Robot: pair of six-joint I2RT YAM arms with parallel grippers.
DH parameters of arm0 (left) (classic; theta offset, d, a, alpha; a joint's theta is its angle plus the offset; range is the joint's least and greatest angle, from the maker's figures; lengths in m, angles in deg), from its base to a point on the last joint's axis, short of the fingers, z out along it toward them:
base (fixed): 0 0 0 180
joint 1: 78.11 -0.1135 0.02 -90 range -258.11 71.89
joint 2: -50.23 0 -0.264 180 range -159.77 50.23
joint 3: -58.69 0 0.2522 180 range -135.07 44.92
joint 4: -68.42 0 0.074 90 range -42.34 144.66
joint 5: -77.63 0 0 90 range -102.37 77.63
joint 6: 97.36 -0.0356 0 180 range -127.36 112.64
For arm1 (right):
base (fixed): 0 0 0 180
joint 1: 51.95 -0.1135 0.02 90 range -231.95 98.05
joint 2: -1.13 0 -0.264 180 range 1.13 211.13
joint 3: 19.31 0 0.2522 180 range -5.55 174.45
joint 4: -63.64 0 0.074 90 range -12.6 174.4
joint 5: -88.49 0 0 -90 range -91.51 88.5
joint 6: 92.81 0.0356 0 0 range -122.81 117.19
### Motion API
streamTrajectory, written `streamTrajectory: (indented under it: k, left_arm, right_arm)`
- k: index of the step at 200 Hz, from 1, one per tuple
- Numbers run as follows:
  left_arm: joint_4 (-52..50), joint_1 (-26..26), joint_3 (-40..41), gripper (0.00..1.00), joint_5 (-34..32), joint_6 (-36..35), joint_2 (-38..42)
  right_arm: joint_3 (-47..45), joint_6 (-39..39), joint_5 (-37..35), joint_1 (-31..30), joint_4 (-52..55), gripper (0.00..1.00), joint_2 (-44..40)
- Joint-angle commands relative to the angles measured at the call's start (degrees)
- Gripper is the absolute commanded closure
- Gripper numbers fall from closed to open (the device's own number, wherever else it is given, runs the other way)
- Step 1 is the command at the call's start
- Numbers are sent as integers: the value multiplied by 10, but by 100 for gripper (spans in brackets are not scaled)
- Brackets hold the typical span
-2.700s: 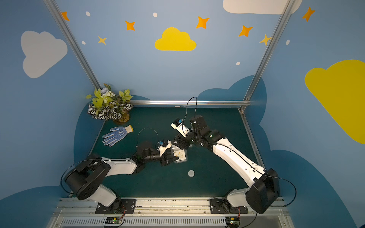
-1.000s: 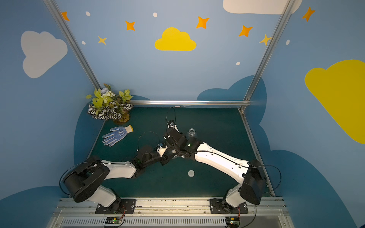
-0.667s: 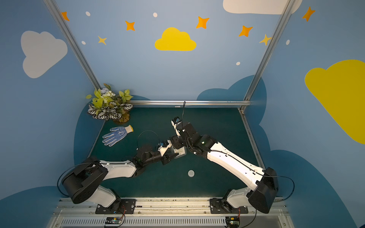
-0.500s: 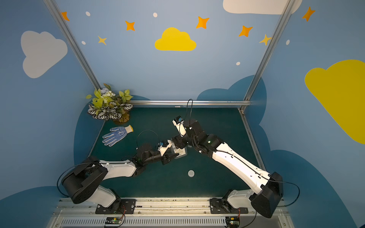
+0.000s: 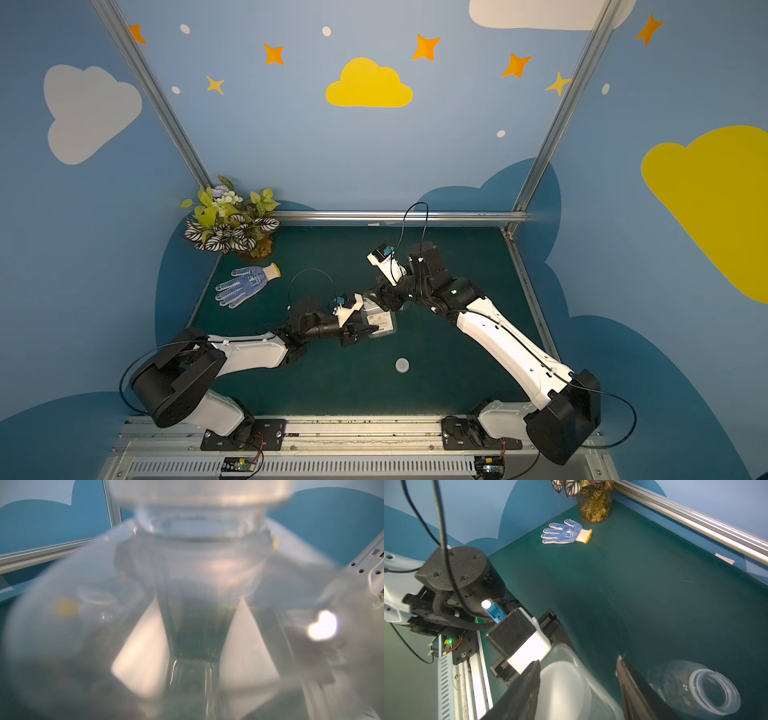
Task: Screw on the bottle caps
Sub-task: Screw the bottle cap onto the plastic bottle.
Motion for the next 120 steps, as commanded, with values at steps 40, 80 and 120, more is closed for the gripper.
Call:
streamTrajectory:
  k: [40,80,120]
  left_arm:
    - [-4,-10,-22,98,46,15,-9]
    - [-10,-10,-26,98,54,16,-15]
    - [-14,-10,-30,98,57,15,-17]
  right_arm:
    - [-16,-21,56,2,-13,45,-10]
    - [-13,-26,52,2,-8,52,-4]
    - [-5,-29,48,2,1,63,6]
